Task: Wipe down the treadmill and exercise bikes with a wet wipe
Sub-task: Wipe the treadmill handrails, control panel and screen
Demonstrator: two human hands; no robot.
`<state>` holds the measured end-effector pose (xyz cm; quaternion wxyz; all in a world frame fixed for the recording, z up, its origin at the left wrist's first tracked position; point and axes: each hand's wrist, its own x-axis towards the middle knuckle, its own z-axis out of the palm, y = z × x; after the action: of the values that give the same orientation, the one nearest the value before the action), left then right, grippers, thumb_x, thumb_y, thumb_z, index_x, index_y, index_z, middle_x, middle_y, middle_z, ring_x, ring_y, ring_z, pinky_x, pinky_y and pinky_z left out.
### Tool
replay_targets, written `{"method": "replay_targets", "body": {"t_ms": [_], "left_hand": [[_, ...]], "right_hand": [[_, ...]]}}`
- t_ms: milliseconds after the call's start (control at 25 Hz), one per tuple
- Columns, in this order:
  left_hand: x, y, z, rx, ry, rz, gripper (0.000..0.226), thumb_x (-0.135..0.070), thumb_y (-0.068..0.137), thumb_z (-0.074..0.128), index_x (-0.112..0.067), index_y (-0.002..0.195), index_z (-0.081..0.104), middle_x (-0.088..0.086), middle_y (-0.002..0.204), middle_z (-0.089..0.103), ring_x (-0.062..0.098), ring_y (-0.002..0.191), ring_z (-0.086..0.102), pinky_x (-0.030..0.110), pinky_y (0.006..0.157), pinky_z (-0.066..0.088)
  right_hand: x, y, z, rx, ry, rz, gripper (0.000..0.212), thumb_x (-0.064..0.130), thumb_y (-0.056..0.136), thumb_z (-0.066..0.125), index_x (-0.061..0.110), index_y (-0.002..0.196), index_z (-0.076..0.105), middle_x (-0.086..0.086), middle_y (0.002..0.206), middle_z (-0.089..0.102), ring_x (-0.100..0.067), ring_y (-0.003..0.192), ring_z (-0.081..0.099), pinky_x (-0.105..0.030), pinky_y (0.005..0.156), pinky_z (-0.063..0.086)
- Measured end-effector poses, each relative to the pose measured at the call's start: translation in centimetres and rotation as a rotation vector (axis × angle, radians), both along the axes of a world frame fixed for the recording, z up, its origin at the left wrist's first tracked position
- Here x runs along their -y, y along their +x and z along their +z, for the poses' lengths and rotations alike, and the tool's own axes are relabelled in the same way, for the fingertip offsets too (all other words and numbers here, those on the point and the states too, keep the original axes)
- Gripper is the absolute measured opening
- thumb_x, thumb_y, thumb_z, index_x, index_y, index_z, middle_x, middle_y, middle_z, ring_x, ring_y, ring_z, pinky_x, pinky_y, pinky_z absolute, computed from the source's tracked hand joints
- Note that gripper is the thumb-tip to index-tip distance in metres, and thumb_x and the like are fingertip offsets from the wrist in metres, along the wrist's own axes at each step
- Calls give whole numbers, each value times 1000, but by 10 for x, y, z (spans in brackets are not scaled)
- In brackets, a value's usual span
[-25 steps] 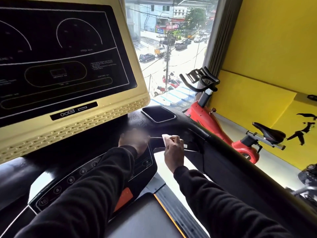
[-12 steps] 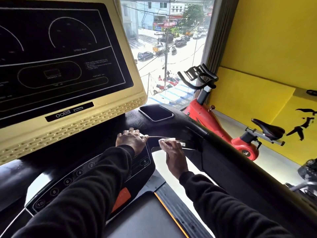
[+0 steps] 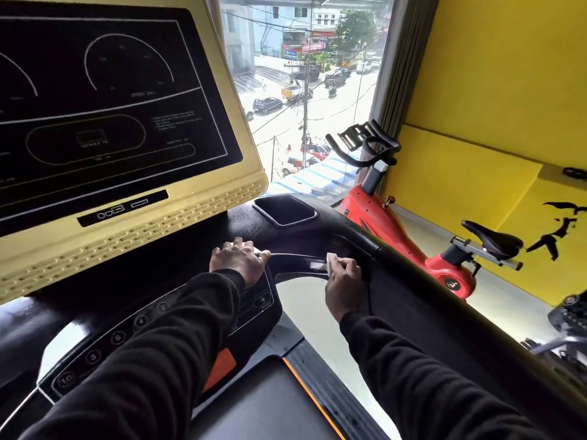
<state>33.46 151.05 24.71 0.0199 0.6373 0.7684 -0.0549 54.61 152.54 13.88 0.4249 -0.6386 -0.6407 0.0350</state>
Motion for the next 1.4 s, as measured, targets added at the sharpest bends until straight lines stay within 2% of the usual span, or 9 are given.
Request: {"method": "replay_targets", "body": {"t_ms": [120,280,480,600,720,840,1000,1280,1400], "left_hand": [[0,0,0,-6,5,-3,62,-61,99,23,-20,138,49,7,142,47,28,128,47,42,102,36],[0,0,0,2,-1,6,63,-61,99,23,-20,140,48,6,143,46,28,128,46,42,103,36],[-2,0,-1,-3,4,3,63,-61,98,23,-20,138,49,6,141,48,27,127,48,42,102,36],[-1,-1,-1,-12,10,6,63,-62,99,23,-20,139,49,6,142,47,27,127,47,42,102,37],[-1,-1,-2,-8,14,-2,65,-62,99,22,-20,141,47,6,143,46,27,128,47,43,104,37],[-1,-2,-3,-2,16,-2,65,-63,98,22,-20,139,49,6,143,46,28,128,47,43,104,36],[-2,-2,-4,-8,20,-12,64,-62,98,22,-20,138,50,6,142,47,27,127,48,42,102,37],[-2,-2,-3,-16,27,-16,63,-61,99,22,-19,137,51,6,141,48,27,126,48,42,101,38],[-2,-2,-2,-4,32,-9,63,-61,99,22,-20,136,52,7,141,48,27,126,48,42,102,37]], "right_hand": [[5,0,-8,161,52,221,39,5,90,53,14,126,65,-6,105,58,-24,93,52,-31,87,43],[-7,17,-4,99,-90,-2,32,8,91,52,20,117,67,-6,101,57,-30,91,56,-33,83,43],[-1,25,-6,239,20,151,50,3,80,48,12,127,62,-7,109,58,-24,99,52,-30,90,41],[-16,26,1,234,-161,127,55,12,77,33,7,122,63,-12,113,61,-34,106,56,-36,102,38],[-27,27,17,363,-382,311,55,12,82,43,10,137,50,-9,134,53,-29,128,45,-33,114,27],[-36,23,36,422,-537,322,54,17,83,53,17,136,47,-6,132,53,-25,125,46,-32,110,32],[-32,12,45,340,-477,449,52,12,78,55,20,130,57,-3,125,61,-21,119,54,-28,102,41],[-28,-3,58,391,-549,471,59,23,79,60,21,137,50,0,128,57,-20,120,51,-27,103,39],[-30,-3,60,434,-542,368,47,26,79,58,20,125,56,-3,121,59,-22,117,54,-29,99,42]]}}
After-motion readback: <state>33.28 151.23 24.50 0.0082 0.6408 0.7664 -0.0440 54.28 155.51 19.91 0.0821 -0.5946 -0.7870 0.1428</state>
